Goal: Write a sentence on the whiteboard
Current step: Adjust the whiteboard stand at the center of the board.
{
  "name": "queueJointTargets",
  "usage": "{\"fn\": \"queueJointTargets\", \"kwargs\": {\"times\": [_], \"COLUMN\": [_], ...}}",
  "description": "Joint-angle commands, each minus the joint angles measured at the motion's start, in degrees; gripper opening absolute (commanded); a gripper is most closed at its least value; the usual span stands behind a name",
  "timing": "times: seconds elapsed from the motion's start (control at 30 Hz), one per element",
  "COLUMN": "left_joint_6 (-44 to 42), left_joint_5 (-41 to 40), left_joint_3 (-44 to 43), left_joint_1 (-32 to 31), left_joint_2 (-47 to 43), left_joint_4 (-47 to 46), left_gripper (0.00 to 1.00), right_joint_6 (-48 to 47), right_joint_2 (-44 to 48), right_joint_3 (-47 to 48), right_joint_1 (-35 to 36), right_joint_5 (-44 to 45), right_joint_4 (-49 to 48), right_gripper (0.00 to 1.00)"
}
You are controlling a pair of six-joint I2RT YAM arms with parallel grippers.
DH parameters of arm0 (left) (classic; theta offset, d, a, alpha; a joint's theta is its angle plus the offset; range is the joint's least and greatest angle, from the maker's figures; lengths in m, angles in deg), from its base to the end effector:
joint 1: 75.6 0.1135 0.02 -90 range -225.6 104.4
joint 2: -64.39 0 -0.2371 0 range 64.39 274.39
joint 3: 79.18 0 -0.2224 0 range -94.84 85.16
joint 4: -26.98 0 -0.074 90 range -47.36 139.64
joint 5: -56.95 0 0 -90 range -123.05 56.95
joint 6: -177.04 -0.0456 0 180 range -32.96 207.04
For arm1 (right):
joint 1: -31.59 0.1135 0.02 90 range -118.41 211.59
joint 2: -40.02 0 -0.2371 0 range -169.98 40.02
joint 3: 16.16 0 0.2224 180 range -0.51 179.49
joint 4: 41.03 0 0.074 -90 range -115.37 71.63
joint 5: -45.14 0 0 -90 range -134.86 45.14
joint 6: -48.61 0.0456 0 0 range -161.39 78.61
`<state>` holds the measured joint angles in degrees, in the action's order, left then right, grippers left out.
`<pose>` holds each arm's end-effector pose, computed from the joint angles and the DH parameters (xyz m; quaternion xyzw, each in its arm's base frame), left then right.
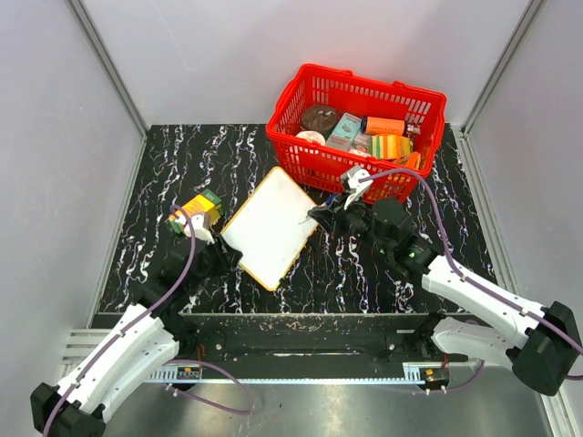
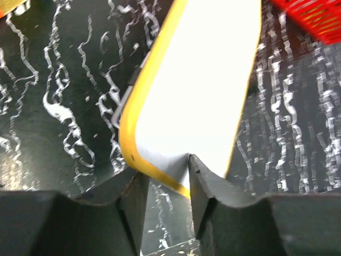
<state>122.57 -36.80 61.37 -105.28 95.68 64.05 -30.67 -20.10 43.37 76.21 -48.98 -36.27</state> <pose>0.1250 -0.0678 0.2104 -0.0605 0.8588 -0.2500 0.4431 0.1708 0.1732 0.3057 -0.2386 0.6997 0.3360 0.5836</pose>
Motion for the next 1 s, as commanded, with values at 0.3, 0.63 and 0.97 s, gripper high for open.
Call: {"fn": "queueJointTargets", "kwargs": {"times": [0.3,0.63,0.97], "left_joint_6": [1.4,5.8,-4.4], "left_joint_5": [-9.3,-22.9,-13.9], "left_joint_3": [-3.1,-13.9,-20.9], "left_joint_1": [-0.9,-4.7,-7.0], "left_joint_2": [-4.0,-5.5,3.9], "left_joint_4": [7.6,19.5,3.7], "left_gripper": [0.71,0.79,0.25], "right_joint_6": [-0.2,-0.4,-0.9], "right_joint_2": [1.9,2.3,3.1], "right_joint_3": [0.1,0.3,0.5], "right_joint_1": [0.3,0.2,0.2], "right_joint_5": [0.5,0.7,2.0], "right_joint_4": [-2.3,-1.8,-1.3], "right_gripper": [0.00,0.00,0.00]}}
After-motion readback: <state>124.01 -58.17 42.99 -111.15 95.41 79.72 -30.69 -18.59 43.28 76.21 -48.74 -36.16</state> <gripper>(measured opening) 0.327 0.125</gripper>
